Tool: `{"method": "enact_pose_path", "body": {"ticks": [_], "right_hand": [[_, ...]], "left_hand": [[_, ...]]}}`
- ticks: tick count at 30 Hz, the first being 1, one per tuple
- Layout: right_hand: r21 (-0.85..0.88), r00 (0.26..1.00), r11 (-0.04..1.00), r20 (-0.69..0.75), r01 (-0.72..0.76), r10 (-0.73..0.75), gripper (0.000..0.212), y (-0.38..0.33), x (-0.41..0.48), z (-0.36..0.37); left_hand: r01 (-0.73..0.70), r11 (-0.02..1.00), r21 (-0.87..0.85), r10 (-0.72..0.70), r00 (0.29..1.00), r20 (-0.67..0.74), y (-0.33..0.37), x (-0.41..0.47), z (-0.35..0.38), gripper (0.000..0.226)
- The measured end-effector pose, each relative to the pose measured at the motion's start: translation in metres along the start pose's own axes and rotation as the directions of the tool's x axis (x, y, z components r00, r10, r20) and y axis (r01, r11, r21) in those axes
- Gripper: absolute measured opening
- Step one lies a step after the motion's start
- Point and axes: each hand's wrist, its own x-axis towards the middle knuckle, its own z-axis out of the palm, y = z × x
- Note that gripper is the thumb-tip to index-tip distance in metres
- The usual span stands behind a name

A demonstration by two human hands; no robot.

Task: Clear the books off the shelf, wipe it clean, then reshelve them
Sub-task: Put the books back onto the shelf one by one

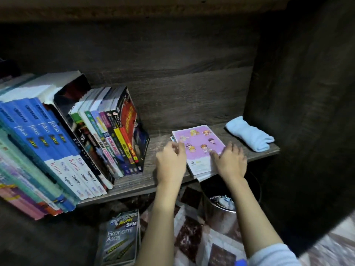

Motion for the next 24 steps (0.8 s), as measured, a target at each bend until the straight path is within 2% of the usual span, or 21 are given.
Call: {"method": "enact_pose_path", "body": {"ticks": [2, 5, 9, 13, 17, 20, 22, 24], "right_hand": [[0.006, 1.000, 1.000, 0.026, 0.006, -0.006, 0.062, 0.004, 0.000, 0.003], [0.014, 0.998, 0.998, -0.030, 0.062, -0.062, 0.053, 0.002, -0.005, 0.005], [0.016, 0.998, 0.999, -0.045, 0.039, -0.038, 0.047, -0.001, -0.011, 0.001], [0.065, 1.000, 0.998, -0.019, -0.016, 0.018, 0.058, -0.007, -0.015, -0.005], [0.295, 0.994, 0.950, 0.027, -0.105, 0.101, 0.074, -0.008, -0.015, -0.011], [0.471, 0.972, 0.850, 0.129, -0.234, 0.196, 0.067, -0.005, -0.012, -0.016], [0.613, 0.943, 0.717, 0.234, -0.333, 0.237, 0.052, -0.003, -0.011, -0.018], [0.737, 0.918, 0.549, 0.343, -0.394, 0.199, 0.026, -0.003, -0.014, -0.020]], "left_hand": [[0.078, 0.996, 0.050, -0.084, 0.988, 0.131, -0.005, 0.000, 0.013, 0.037], [0.134, 0.977, 0.165, -0.177, 0.944, 0.278, -0.012, -0.002, 0.030, 0.050], [0.157, 0.975, 0.159, -0.201, 0.929, 0.312, -0.015, -0.007, 0.035, 0.044], [0.262, 0.963, 0.061, -0.265, 0.887, 0.377, -0.025, 0.000, 0.035, 0.029], [0.310, 0.951, 0.018, -0.288, 0.861, 0.420, -0.028, 0.004, 0.026, 0.025], [0.378, 0.922, -0.083, -0.311, 0.851, 0.424, -0.028, 0.004, 0.018, 0.017], [0.423, 0.895, -0.145, -0.324, 0.836, 0.442, -0.029, 0.005, 0.015, 0.012], [0.455, 0.867, -0.204, -0.324, 0.825, 0.464, -0.026, 0.005, 0.010, 0.011]]}}
